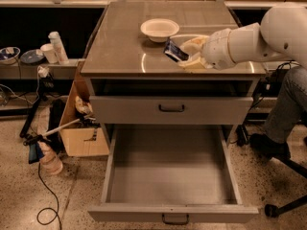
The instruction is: Pick rxbar chocolate from middle drawer and place on counter
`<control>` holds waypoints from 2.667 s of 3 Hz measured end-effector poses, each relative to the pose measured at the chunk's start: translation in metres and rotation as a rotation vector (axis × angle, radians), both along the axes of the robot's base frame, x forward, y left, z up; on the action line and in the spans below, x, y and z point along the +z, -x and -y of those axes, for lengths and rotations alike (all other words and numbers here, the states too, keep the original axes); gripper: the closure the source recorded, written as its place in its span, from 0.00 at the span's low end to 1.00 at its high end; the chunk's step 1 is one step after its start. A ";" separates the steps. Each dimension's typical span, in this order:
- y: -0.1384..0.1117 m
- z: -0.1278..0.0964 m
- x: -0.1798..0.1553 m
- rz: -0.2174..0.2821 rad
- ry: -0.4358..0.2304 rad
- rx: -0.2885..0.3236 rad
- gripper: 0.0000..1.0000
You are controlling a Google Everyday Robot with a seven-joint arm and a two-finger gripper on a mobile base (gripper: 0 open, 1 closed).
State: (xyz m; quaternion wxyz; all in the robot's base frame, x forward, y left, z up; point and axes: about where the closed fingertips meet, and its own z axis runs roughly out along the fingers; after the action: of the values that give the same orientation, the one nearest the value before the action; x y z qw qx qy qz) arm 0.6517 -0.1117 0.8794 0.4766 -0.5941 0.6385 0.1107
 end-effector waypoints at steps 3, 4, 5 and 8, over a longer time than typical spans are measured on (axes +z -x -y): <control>-0.080 0.001 -0.013 0.063 0.109 -0.067 1.00; -0.080 0.001 -0.013 0.063 0.109 -0.067 0.82; -0.080 0.001 -0.013 0.063 0.109 -0.067 0.58; -0.080 0.000 -0.013 0.063 0.109 -0.067 0.00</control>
Offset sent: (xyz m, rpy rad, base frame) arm 0.0989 -0.0051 0.0033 -0.1239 -0.1148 -0.0867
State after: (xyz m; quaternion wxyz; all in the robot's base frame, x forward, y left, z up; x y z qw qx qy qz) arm 0.7318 -0.1121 0.8662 0.4670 -0.6007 0.6476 0.0412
